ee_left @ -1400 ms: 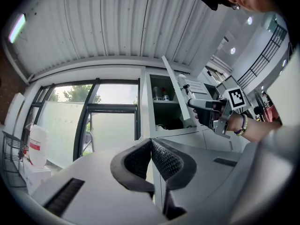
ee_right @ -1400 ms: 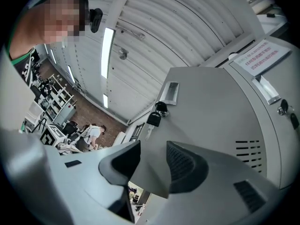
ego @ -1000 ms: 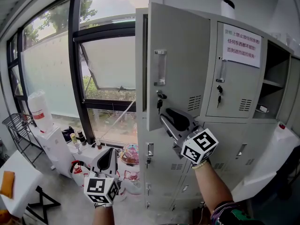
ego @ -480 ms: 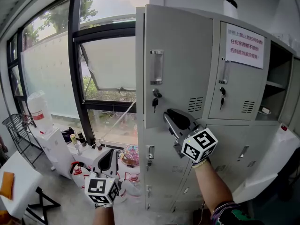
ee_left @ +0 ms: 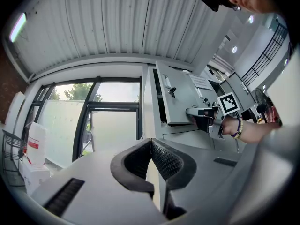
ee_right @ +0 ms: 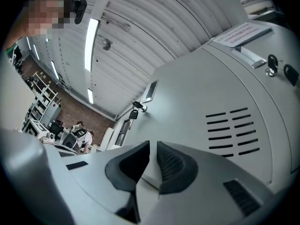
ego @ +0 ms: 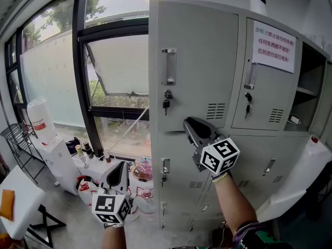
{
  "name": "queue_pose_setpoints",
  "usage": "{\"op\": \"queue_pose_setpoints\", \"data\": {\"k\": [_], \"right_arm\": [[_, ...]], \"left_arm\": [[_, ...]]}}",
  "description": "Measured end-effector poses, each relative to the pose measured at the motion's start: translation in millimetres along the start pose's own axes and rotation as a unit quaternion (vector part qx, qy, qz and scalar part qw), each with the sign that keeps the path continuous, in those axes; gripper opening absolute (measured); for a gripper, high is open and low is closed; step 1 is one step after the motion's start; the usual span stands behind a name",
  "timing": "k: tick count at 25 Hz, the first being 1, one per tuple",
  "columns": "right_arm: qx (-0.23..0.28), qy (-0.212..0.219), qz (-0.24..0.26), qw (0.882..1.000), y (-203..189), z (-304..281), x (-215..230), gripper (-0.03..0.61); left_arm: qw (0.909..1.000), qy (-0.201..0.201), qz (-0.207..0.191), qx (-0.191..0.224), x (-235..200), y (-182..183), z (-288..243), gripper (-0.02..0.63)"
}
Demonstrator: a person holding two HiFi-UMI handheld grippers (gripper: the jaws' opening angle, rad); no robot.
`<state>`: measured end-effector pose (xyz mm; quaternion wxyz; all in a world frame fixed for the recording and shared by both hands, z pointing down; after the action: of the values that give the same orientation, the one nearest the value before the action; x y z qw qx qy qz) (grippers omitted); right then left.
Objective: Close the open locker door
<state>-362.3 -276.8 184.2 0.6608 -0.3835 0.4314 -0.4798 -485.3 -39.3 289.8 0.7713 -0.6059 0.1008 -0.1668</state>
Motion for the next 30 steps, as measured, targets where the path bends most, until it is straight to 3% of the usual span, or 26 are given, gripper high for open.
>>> {"op": "queue_pose_setpoints", "data": {"k": [21, 30], "right_arm": [[-0.041, -0.062, -0.031, 0.997, -27, -7, 28, 0.031], [-0.041, -0.063, -0.034, 0.997, -29, -6, 31, 0.029]], "left_arm": [[0.9997, -0.014, 0.017, -0.01, 5, -11, -5, 0.023], [0.9995, -0.014, 0.025, -0.013, 6, -13, -3, 0.023]]}}
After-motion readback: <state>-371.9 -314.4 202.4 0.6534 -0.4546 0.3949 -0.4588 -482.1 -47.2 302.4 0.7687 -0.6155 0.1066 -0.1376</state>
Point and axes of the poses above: the fingertips, and each gripper's own axes: z backward along the fingers, x to its right, y out of its top, the point moved 5 cm from there along z, backward along the fingers, and after that the axes turned 1 degree about -y, right-handed, at the moved point
